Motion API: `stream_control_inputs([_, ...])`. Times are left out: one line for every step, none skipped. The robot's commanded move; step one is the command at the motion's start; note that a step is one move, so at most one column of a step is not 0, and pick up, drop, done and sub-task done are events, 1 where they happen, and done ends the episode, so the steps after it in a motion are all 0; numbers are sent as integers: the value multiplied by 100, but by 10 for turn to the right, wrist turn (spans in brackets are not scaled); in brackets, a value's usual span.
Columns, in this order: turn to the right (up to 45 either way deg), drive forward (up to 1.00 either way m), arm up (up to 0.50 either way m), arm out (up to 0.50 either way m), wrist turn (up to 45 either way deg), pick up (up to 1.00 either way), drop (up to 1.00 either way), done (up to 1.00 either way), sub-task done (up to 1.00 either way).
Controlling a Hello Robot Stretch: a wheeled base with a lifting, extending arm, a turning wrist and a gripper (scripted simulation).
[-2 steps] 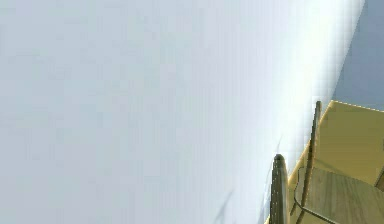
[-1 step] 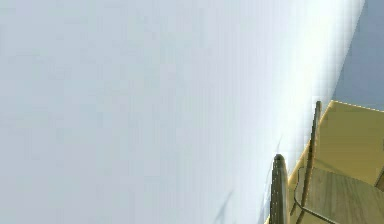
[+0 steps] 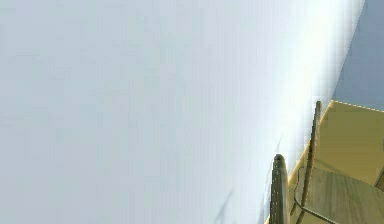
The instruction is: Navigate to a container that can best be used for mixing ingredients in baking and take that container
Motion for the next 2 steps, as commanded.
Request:
stream_control_inputs([0, 0, 0, 0, 450, 0, 0, 0, 0])
stream_control_inputs([0, 0, 0, 0, 270, 0, 0, 0, 0])
